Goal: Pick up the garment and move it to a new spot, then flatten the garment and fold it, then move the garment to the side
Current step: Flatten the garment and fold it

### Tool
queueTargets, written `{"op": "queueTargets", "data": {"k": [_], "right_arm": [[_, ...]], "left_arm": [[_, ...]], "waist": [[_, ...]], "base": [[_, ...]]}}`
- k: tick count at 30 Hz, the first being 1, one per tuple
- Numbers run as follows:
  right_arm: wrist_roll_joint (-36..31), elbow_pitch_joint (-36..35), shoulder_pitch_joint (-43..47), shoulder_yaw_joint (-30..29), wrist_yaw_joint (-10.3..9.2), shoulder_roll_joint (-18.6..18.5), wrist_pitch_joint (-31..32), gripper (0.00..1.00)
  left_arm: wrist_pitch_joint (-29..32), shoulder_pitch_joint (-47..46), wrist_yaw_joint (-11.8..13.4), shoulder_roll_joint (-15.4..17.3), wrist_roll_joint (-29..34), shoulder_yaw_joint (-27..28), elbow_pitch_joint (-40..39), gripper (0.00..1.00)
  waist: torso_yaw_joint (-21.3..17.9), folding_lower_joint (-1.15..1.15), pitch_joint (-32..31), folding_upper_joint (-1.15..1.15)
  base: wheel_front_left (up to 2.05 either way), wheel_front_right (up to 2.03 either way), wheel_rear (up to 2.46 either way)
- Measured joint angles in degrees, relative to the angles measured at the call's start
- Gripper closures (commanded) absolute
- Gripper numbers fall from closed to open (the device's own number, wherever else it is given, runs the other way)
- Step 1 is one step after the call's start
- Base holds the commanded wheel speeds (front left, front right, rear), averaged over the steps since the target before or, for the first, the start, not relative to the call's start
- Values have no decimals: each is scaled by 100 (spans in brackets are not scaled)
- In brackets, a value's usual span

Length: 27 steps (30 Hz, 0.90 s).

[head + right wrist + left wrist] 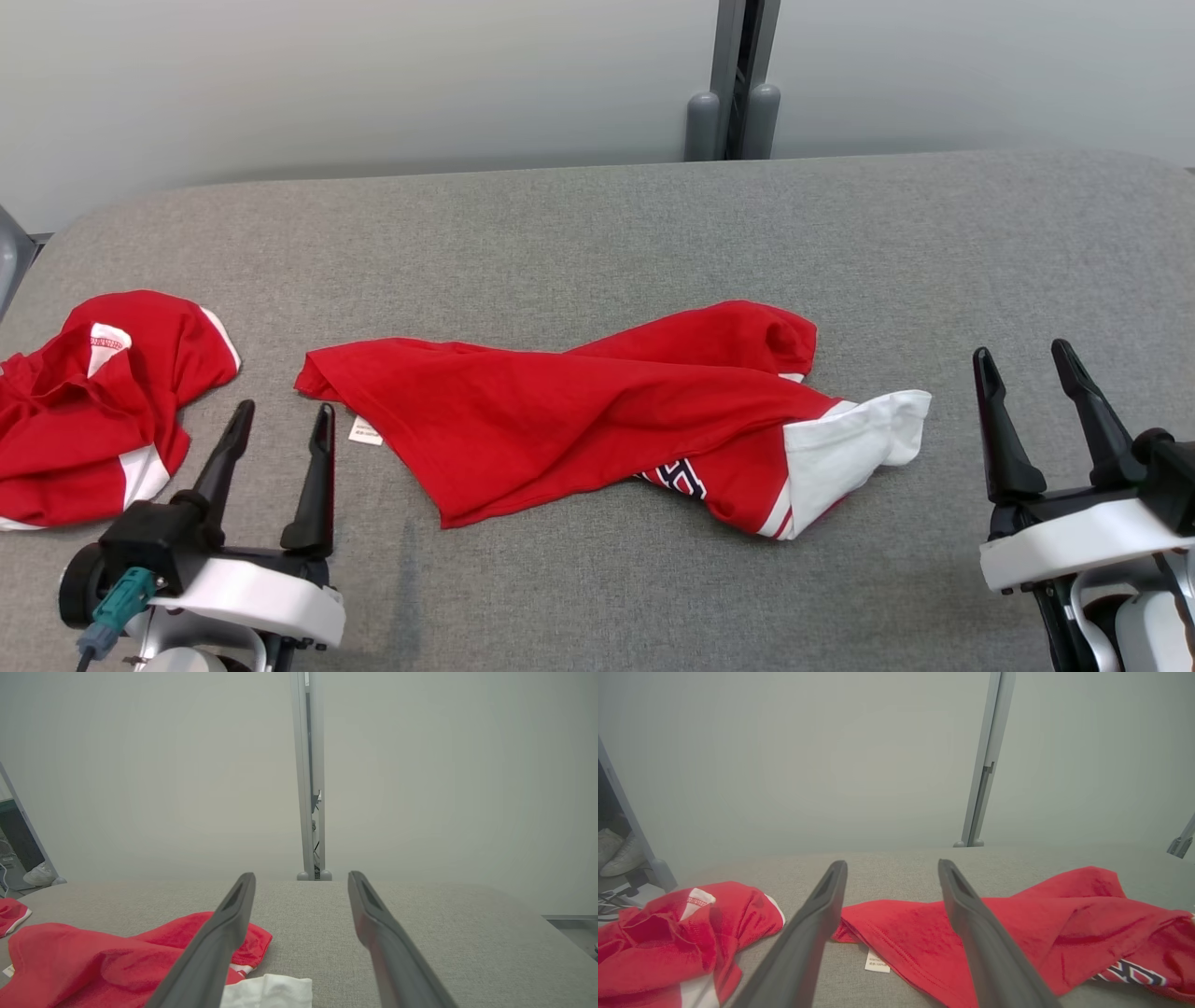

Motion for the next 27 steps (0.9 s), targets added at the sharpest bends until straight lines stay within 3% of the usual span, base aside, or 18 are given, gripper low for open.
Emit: {"op": "queueTargets", "data": {"k": [21, 27], "right_arm": [[133, 2, 58, -44, 0, 107, -1, 0], [133, -36, -75, 38, 0, 126, -9, 0]], "left_arm": [[119, -4, -11, 13, 7, -216, -25, 0], [536, -364, -358, 44, -47, -544, 236, 0]], "waist": [[39, 0, 44, 0], [-36, 0, 270, 0]], "base": [[0, 0, 0], [0, 0, 0]]}}
